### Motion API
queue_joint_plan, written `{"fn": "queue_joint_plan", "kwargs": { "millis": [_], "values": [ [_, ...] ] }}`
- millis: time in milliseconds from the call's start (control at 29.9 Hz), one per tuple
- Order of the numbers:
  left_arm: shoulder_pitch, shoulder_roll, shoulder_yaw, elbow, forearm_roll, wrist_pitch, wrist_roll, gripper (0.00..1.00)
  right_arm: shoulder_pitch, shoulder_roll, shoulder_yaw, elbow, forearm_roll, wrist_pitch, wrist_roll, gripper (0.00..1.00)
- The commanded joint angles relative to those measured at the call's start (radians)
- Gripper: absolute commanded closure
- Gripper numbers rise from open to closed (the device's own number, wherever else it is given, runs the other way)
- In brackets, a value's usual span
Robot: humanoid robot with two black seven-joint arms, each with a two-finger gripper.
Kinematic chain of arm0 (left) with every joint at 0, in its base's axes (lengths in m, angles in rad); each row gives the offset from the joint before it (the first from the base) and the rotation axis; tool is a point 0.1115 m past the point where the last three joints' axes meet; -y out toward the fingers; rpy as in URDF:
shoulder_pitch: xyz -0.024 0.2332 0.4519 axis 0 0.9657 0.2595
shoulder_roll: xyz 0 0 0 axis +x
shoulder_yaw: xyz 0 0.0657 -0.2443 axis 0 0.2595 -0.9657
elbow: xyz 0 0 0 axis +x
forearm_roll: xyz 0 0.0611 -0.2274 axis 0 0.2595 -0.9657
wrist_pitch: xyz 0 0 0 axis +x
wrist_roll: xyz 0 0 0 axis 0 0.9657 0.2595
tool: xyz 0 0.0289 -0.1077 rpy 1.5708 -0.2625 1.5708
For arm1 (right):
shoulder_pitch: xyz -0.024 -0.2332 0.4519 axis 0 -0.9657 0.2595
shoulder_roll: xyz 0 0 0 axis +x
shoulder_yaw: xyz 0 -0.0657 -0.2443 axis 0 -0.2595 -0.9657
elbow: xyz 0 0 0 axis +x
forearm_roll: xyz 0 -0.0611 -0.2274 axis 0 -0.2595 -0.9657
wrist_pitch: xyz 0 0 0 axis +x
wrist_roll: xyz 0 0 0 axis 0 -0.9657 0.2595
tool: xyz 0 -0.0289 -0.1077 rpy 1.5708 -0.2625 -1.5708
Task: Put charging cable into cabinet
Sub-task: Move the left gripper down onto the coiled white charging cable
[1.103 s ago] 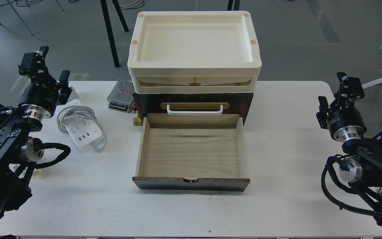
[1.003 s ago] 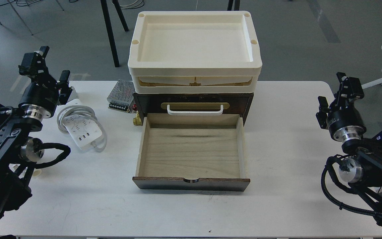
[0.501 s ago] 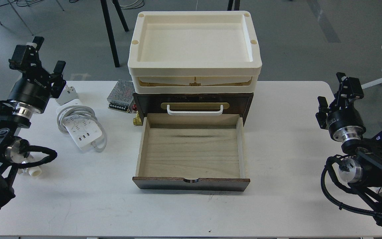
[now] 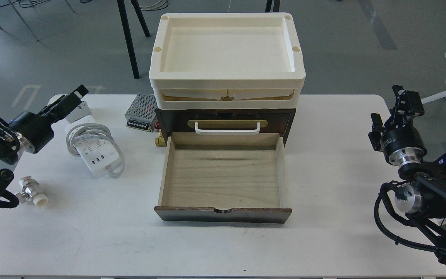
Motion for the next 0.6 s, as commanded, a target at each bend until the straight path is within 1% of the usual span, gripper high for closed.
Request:
{"fn": "queue_joint_plan", "kwargs": {
  "millis": [0,100,167,267,334,401,501,568],
  "values": [
    [-0.024,0.070,0.134,0.003,0.060,0.047,0.000,0.02,0.000,0.000,0.000,0.001,0.000,0.000,0.000,0.01],
    [-0.074,0.081,0.245,0.004,0.094,0.104,0.000,0.02,0.000,0.000,0.000,0.001,0.000,0.000,0.000,0.01],
    [-0.081,0.084,0.302,0.027,0.103,0.153,0.000,0.02,0.000,0.000,0.000,0.001,0.000,0.000,0.000,0.01],
    [-0.103,0.070,0.384,0.127,0.132,0.230,0.000,0.02,0.000,0.000,0.000,-0.001,0.000,0.000,0.000,0.01],
    [-0.149,0.044,0.453,0.196,0.160,0.293,0.000,0.02,0.000,0.000,0.000,0.001,0.000,0.000,0.000,0.01],
    [-0.179,0.013,0.516,0.266,0.160,0.339,0.000,0.02,0.000,0.000,0.000,0.001,0.000,0.000,0.000,0.01],
    [-0.209,-0.025,0.588,0.386,0.155,0.389,0.000,0.04,0.000,0.000,0.000,-0.001,0.000,0.000,0.000,0.01],
    [-0.225,-0.057,0.621,0.432,0.154,0.405,0.000,0.04,0.000,0.000,0.000,-0.001,0.000,0.000,0.000,0.01]
  ]
}}
